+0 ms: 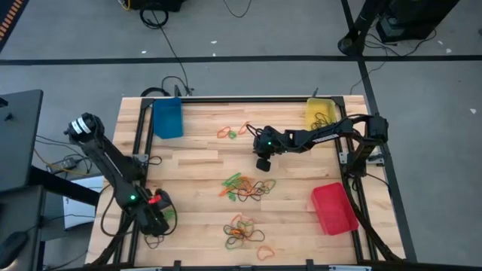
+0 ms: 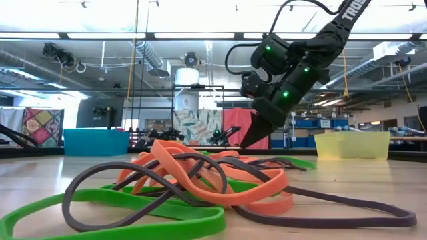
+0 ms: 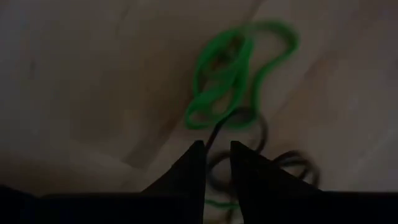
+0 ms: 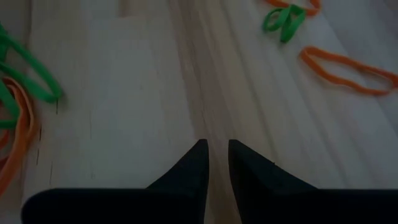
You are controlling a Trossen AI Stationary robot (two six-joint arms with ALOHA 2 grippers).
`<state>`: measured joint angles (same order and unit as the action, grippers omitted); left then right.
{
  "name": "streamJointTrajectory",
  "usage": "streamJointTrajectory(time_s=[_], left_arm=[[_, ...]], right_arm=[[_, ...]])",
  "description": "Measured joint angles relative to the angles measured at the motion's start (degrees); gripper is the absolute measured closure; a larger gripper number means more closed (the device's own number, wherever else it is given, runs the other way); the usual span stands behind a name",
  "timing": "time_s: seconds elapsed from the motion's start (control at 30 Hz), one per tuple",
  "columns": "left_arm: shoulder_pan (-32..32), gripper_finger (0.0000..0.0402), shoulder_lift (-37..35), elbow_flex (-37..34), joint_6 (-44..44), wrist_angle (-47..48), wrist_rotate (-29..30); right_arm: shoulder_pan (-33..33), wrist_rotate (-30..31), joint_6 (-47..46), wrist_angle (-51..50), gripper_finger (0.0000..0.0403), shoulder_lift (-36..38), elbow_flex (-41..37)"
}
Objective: Sort rubber bands into baskets
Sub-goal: Put the brown rubber band into the yellow bin
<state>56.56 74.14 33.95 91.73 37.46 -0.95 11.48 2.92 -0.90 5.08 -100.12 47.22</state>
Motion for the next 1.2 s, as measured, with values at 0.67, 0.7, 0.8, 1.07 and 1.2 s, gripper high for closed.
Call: streamJointTrajectory(time_s=[0.67, 0.7, 0.8, 1.07, 1.2], left_arm=[[1.2, 0.0393, 2.9, -0.1, 0.2, -2.2, 1.7], [1.2, 0.0393, 2.5, -0.2, 0.3, -2.5, 2.0], [0.6, 0.0397, 1.1, 0.8, 0.8, -1.4, 1.6], [-1.7, 0.0399, -3.4, 11.3, -0.1, 23.8, 1.6], [-4.0, 0.0399, -5.2, 16.9, 0.0, 39.6, 6.1]], right_arm=[[-0.1, 0.0, 1.1, -0.9, 0.0328, 0.0, 0.0], [-0.1, 0.0, 1.1, -0.9, 0.0328, 0.0, 0.0], [-0.1, 0.0, 1.1, -0.9, 0.0328, 0.0, 0.0], [-0.1, 0.0, 1.1, -0.9, 0.0328, 0.0, 0.0], [-0.1, 0.0, 1.1, -0.9, 0.0328, 0.0, 0.0]])
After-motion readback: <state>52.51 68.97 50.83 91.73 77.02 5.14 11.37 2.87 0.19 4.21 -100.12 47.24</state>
